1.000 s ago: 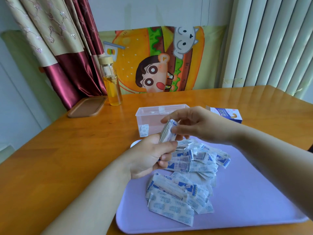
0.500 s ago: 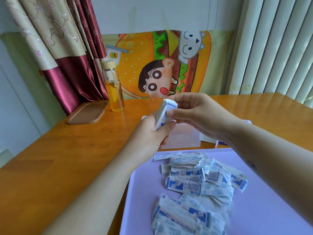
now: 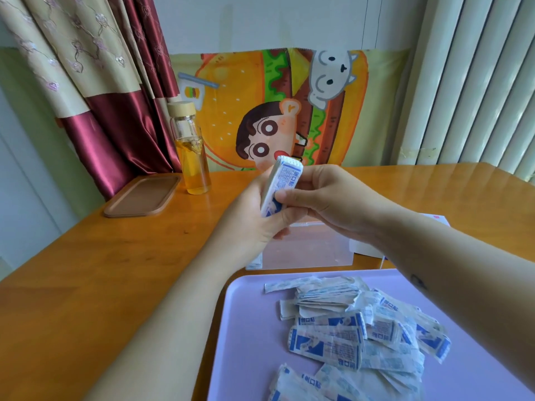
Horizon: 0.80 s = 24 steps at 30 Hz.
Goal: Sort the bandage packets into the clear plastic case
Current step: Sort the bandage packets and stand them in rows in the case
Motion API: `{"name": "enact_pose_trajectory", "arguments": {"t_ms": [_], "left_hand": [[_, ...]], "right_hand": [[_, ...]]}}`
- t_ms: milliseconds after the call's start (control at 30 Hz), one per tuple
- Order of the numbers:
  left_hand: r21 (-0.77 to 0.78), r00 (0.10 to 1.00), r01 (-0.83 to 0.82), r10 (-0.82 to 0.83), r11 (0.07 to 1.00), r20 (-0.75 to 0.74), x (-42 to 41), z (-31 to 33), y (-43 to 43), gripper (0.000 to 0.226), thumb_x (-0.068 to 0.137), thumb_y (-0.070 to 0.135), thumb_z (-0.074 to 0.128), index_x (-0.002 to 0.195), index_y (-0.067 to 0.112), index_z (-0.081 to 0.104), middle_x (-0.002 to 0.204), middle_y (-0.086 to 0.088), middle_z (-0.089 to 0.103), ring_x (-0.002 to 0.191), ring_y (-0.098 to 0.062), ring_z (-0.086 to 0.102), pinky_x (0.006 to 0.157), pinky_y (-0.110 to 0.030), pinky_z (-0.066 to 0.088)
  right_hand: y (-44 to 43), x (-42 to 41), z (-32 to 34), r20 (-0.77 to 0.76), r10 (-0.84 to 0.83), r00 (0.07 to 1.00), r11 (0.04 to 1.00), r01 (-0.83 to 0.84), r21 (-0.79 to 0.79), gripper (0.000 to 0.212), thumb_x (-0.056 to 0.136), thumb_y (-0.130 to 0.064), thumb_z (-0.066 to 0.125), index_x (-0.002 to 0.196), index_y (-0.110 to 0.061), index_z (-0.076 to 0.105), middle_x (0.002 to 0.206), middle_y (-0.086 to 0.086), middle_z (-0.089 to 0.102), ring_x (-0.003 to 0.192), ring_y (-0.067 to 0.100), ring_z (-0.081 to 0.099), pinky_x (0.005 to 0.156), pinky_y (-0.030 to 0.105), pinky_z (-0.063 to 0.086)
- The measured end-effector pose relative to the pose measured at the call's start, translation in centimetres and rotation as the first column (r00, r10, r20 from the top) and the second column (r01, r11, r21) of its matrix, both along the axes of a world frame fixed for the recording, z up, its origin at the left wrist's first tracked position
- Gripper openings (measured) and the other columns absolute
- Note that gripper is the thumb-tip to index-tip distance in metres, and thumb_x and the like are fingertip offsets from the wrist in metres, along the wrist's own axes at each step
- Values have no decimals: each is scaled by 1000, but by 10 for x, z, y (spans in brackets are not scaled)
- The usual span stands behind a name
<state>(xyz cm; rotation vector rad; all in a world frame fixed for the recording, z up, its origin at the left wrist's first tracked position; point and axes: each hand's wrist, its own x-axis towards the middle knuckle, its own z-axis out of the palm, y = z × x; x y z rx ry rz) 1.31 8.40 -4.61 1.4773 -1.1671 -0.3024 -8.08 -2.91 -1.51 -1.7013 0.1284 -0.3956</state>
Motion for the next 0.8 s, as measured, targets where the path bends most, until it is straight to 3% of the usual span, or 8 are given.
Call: {"name": "enact_pose_trajectory", "arguments": {"t_ms": [100,167,333,433,500,633,733,800], "left_hand": [[75,972,-210,199,975,129,16,-5,8,58,81,49,63,134,33,46,112,15,60,100,-2,60,82,-21,50],[85,918,-342,314,936,242,26,-11,14,41,88,41,56,128,31,53,116,11,56,110,-6,54,89,-22,43],[299,885,-396,275,868,374,31,-28,20,18,93,29,54,106,30,66,116,8,49,112,-8,44,89,-21,30],[362,877,-396,231,844,422,34,-32,21,16,94,26,54,101,30,68,110,10,51,105,-8,46,82,-20,34],[374,879,-386,212,844,428,39,-32,24,15,94,24,54,100,31,66,106,13,54,93,-2,47,70,-14,34],[393,894,-344,170,853,414,44,-36,27,13,93,24,55,94,33,64,94,20,56,84,2,49,62,-10,32],[398,911,-299,136,867,389,45,-41,24,13,93,25,55,93,32,66,91,19,56,84,1,51,63,-12,35],[394,922,-277,127,877,366,46,-44,23,12,92,25,56,92,30,66,90,19,56,83,-1,51,63,-12,36]], "right_hand": [[-14,11,0,24,-240,971,953,240,-187,7,88,-12,63,91,-15,69,87,5,72,70,13,59,65,23,51],[-25,17,1,-23,-377,926,878,350,-327,8,89,-19,62,95,-18,68,81,-5,70,68,8,59,61,18,51],[-38,43,-14,-248,-493,834,760,274,-589,26,91,-18,60,115,-9,64,98,6,67,73,16,60,64,28,53],[-42,61,-27,-414,-508,755,783,205,-587,27,90,-18,62,112,-4,63,92,9,66,61,12,56,56,22,47],[-43,71,-35,-533,-484,694,830,171,-531,27,88,-16,64,110,-1,62,88,10,66,58,12,54,54,20,45],[-42,86,-48,-703,-350,619,924,106,-367,28,87,-9,65,112,0,55,91,9,62,69,14,56,73,23,49],[-39,92,-55,-736,-347,581,902,-9,-431,38,86,-11,66,119,0,52,113,11,60,97,22,59,88,27,48],[-38,94,-59,-731,-393,558,842,-101,-530,40,87,-18,65,121,0,53,110,12,59,95,23,59,87,30,48]]}}
